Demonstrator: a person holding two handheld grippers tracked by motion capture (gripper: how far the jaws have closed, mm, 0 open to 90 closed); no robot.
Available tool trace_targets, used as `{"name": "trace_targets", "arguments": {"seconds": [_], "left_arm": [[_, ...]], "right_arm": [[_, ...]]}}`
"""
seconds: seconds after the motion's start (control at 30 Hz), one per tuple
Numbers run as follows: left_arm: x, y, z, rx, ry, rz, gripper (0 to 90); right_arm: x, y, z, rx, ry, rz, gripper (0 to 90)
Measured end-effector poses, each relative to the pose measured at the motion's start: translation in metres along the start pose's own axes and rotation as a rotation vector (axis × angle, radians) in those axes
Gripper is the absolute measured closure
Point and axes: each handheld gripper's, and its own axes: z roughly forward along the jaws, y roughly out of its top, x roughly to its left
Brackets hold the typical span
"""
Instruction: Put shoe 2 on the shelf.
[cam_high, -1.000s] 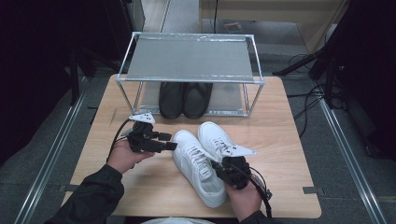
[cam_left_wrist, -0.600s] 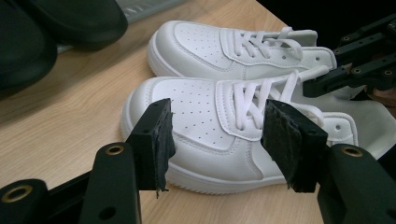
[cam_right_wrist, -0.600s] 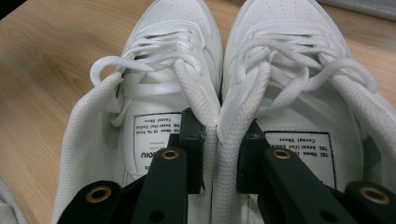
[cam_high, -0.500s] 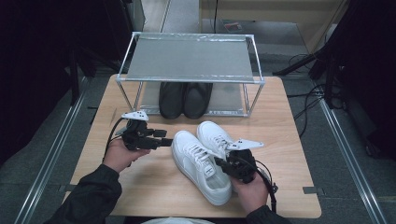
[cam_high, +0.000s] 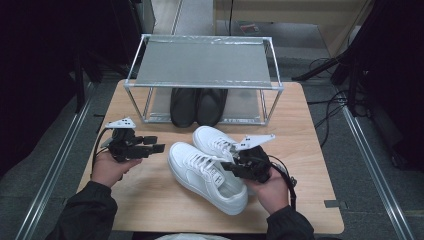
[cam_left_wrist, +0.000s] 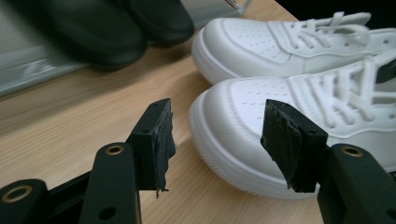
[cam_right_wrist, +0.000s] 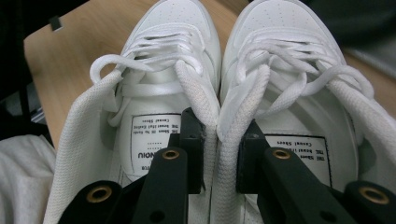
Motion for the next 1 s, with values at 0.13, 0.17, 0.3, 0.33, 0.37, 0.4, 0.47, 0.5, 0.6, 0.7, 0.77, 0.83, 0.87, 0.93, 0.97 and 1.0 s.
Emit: {"name": "trace_targets", "arguments": {"seconds": [0.13,0.17,0.3,0.33,0.37,0.4,0.47,0.5,0.6,0.7,0.77,0.83,0.87,0.93,0.97,1.0], "left_arm": [[0.008,-0.008,-0.015,-0.028,0.038,-0.041,43.3],[0.01,-0.01,-0.019,-0.033,0.046,-0.049,43.3],[0.017,-0.018,-0.035,-0.062,0.089,-0.087,43.3],[0.018,-0.02,-0.037,-0.069,0.102,-0.094,43.3],[0.02,-0.022,-0.041,-0.072,0.113,-0.097,43.4],[0.023,-0.025,-0.046,-0.074,0.121,-0.109,43.4],[0.025,-0.03,-0.052,-0.085,0.137,-0.126,43.5],[0.026,-0.031,-0.055,-0.086,0.141,-0.134,43.5],[0.027,-0.036,-0.061,-0.094,0.153,-0.139,43.5],[0.025,-0.038,-0.063,-0.09,0.157,-0.14,43.5],[0.025,-0.04,-0.063,-0.093,0.16,-0.139,43.5],[0.024,-0.041,-0.063,-0.089,0.159,-0.141,43.5],[0.024,-0.041,-0.063,-0.089,0.158,-0.142,43.5],[0.023,-0.041,-0.062,-0.087,0.155,-0.138,43.5],[0.023,-0.041,-0.061,-0.089,0.152,-0.136,43.5],[0.022,-0.041,-0.06,-0.084,0.151,-0.127,43.4]], "right_arm": [[-0.008,0.021,-0.004,-0.009,0.063,-0.065,79.0],[-0.009,0.028,-0.006,-0.012,0.074,-0.075,79.0],[-0.008,0.06,-0.014,-0.018,0.129,-0.123,78.8],[-0.007,0.069,-0.016,-0.022,0.137,-0.133,78.9],[-0.006,0.076,-0.018,-0.021,0.146,-0.139,78.9],[-0.005,0.084,-0.02,-0.023,0.157,-0.147,78.9],[-0.005,0.101,-0.024,-0.035,0.191,-0.141,78.9],[-0.005,0.112,-0.027,-0.045,0.212,-0.133,78.9],[-0.002,0.137,-0.033,-0.07,0.251,-0.136,78.9],[0.0,0.162,-0.037,-0.084,0.243,-0.142,78.9],[-0.002,0.179,-0.037,-0.088,0.22,-0.128,79.0],[-0.007,0.195,-0.036,-0.092,0.187,-0.109,79.0],[-0.011,0.201,-0.035,-0.097,0.169,-0.098,79.1],[-0.018,0.213,-0.033,-0.105,0.125,-0.085,79.0],[-0.024,0.22,-0.031,-0.105,0.097,-0.067,79.0],[-0.029,0.226,-0.029,-0.104,0.065,-0.053,79.0]]}}
